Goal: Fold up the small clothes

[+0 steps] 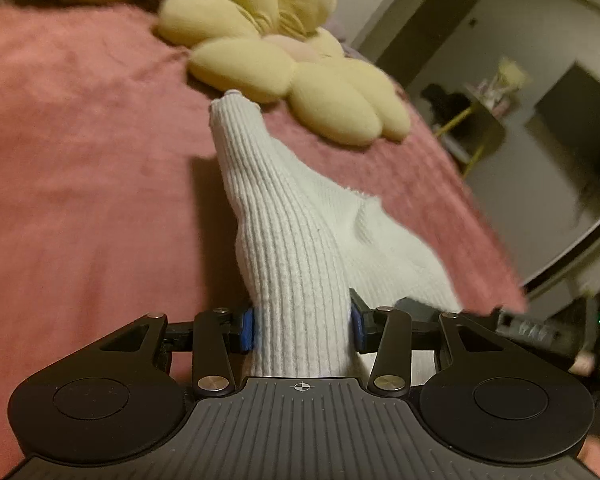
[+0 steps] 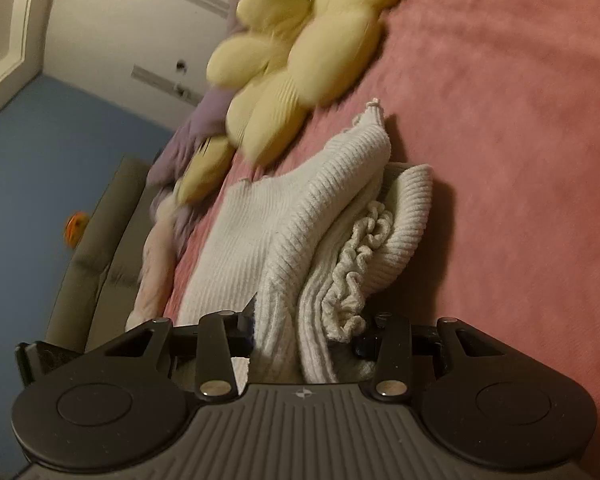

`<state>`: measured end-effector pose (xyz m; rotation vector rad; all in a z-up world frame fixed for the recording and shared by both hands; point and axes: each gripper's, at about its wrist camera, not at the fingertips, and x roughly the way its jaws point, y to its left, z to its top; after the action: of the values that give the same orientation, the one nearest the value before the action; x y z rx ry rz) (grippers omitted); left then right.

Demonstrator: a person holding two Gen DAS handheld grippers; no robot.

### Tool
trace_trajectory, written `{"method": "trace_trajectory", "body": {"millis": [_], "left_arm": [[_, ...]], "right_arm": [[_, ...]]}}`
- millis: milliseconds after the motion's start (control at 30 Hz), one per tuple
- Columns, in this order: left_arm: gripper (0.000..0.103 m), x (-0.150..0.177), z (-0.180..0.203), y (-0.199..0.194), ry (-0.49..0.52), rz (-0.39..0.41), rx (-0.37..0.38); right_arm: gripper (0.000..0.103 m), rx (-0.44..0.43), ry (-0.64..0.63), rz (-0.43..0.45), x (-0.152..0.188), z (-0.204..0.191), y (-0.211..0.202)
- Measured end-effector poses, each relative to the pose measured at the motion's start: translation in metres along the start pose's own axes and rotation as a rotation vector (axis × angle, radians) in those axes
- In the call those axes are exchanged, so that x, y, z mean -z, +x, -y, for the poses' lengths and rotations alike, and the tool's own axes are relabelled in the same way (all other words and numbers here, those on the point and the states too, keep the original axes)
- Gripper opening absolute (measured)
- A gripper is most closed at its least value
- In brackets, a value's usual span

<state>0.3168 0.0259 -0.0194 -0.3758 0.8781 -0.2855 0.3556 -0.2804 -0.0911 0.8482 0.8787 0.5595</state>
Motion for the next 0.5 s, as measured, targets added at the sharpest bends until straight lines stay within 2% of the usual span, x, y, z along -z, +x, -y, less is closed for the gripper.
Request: {"method": "trace_trajectory", "body": {"millis": [33, 100, 200, 333, 433, 500], "left_arm": [[0.053, 0.007, -0.002, -0.007, 0.033, -0.001, -0.053], [0.055, 0.025, -0.004, -0.022, 0.076, 0.009, -0.123], [0.058, 0.050, 0.001, -0.045, 0.110, 0.020, -0.119], [0.065, 0.082, 0.006, -0.053, 0.119, -0.003, -0.100], [0.065, 0.093, 0.001, -0.039, 0.067, -0.059, -0.095], [0.065, 0.096, 0.002, -0.036, 0.071, -0.050, -0.109]], "right_arm": [[0.045, -0.004, 0.006, -0.014, 0.006, -0.001, 0.002], [0.053, 0.050, -0.019, -0.007, 0.019, -0.006, -0.005], [0.056, 0.113, -0.064, 0.063, 0.040, -0.013, -0.033], [0.056, 0.110, -0.047, 0.107, 0.066, -0.015, -0.074], [0.056, 0.073, -0.012, 0.077, 0.084, -0.012, -0.085], [0.056, 0.084, -0.019, 0.055, 0.094, -0.013, -0.080]]}}
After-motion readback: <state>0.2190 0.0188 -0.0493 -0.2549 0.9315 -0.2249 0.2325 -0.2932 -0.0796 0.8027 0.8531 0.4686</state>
